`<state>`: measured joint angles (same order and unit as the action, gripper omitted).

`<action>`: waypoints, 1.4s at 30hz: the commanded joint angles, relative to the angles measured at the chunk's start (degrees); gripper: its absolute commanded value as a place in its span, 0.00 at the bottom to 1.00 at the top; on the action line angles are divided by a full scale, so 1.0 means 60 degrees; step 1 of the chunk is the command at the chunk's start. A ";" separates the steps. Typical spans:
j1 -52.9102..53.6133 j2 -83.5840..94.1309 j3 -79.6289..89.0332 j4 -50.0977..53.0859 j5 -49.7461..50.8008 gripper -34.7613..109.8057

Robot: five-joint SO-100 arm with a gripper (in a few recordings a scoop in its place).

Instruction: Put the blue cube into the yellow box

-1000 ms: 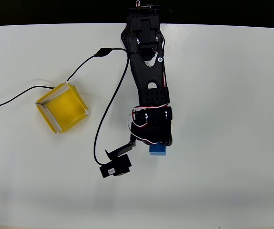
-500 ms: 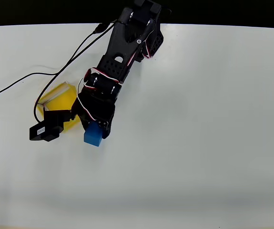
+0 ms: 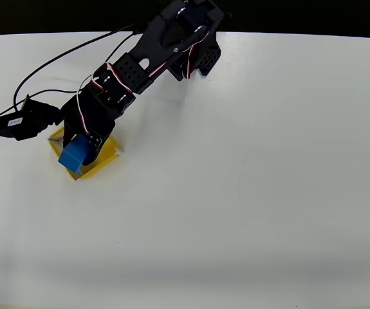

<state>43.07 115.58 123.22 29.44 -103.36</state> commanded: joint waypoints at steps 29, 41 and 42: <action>0.0630 -0.1274 0.2256 -0.3750 0.0073 0.51; -0.0205 0.1040 0.0923 -0.2783 0.0146 0.53; -0.0381 0.1333 0.0645 -0.2271 0.0220 0.51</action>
<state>42.71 112.94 136.85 9.40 -102.13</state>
